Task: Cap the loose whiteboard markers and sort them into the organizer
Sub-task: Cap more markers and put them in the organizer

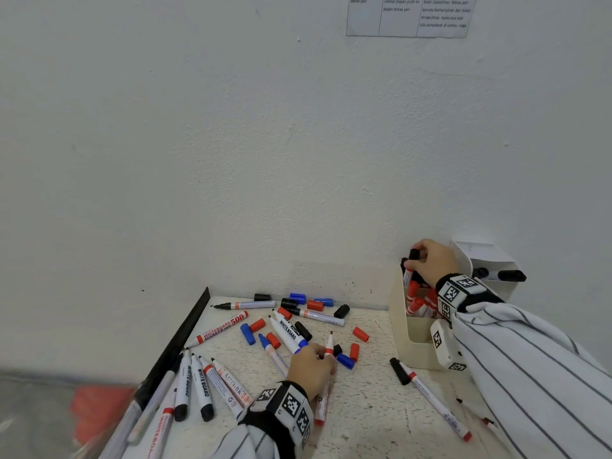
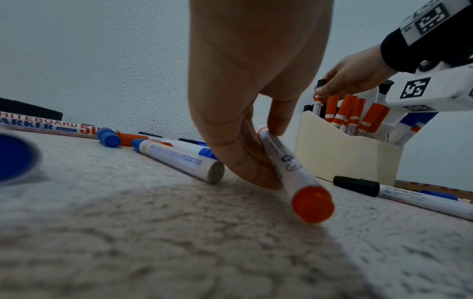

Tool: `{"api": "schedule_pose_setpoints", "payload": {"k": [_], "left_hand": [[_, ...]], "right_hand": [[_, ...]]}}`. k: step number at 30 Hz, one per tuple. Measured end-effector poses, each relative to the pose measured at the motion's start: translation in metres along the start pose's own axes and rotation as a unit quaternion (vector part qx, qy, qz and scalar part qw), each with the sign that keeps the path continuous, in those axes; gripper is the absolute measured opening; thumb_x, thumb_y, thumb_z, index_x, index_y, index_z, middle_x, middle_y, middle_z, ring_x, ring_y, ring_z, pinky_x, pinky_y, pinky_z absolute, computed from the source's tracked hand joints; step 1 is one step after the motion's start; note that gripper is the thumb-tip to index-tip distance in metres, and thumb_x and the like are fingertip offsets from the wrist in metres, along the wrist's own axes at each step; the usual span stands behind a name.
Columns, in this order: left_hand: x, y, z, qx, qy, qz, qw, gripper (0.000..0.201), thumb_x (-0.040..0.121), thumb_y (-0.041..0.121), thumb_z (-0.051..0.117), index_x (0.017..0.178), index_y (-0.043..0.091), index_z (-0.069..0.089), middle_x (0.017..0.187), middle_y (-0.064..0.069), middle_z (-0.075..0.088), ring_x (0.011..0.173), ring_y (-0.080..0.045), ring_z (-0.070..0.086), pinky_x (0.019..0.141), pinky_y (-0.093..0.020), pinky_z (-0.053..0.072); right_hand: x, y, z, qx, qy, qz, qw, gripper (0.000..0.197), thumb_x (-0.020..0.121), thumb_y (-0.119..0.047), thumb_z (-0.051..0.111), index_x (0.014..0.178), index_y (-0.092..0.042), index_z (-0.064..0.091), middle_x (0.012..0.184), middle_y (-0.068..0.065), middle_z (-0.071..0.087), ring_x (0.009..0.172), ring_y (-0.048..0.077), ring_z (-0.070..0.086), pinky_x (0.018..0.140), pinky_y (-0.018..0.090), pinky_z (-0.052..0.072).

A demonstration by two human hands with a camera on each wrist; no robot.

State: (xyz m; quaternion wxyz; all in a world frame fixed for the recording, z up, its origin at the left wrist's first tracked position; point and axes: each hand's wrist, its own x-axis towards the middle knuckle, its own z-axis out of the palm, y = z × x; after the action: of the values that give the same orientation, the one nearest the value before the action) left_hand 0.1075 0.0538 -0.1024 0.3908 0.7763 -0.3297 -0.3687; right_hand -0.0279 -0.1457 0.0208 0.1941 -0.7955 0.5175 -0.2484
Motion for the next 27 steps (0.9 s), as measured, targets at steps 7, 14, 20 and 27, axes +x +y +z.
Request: {"api": "schedule_pose_setpoints", "payload": {"k": [7,14,20,27], "left_hand": [[-0.003,0.002,-0.003,-0.028,-0.009,-0.007,1.000,0.025,0.096,0.019,0.046,0.119,0.015,0.051,0.094,-0.001,0.062,0.064,-0.008,0.056,0.060,-0.018,0.051],[-0.008,0.005,-0.006,-0.025,-0.013,-0.012,1.000,0.011,0.096,0.021,0.045,0.103,0.020,0.052,0.104,-0.005,0.064,0.073,-0.011,0.057,0.078,-0.027,0.053],[-0.009,0.005,-0.007,-0.029,-0.021,-0.023,0.999,0.012,0.094,0.020,0.048,0.084,0.027,0.050,0.105,-0.007,0.063,0.078,-0.013,0.058,0.084,-0.033,0.054],[-0.005,0.001,-0.005,-0.041,-0.024,-0.032,0.998,0.016,0.093,0.018,0.048,0.108,0.018,0.054,0.105,-0.005,0.062,0.074,-0.010,0.056,0.080,-0.027,0.053]], "right_hand": [[0.010,-0.003,0.007,-0.006,-0.013,0.000,1.000,0.024,0.085,-0.007,0.062,0.108,-0.002,0.059,0.113,0.018,0.061,0.105,0.031,0.055,0.081,0.027,0.038],[0.010,0.003,0.011,0.048,-0.008,-0.005,0.999,0.023,0.086,-0.004,0.058,0.109,-0.006,0.057,0.113,0.018,0.063,0.104,0.031,0.058,0.088,0.031,0.043],[0.009,-0.002,0.015,-0.054,0.006,0.025,0.998,0.045,0.077,-0.026,0.073,0.110,-0.002,0.054,0.109,0.016,0.059,0.103,0.031,0.055,0.085,0.035,0.043],[0.013,-0.004,0.012,-0.078,-0.006,0.018,0.997,0.029,0.085,-0.017,0.063,0.107,0.002,0.060,0.111,0.022,0.062,0.105,0.034,0.056,0.085,0.032,0.042]]}}
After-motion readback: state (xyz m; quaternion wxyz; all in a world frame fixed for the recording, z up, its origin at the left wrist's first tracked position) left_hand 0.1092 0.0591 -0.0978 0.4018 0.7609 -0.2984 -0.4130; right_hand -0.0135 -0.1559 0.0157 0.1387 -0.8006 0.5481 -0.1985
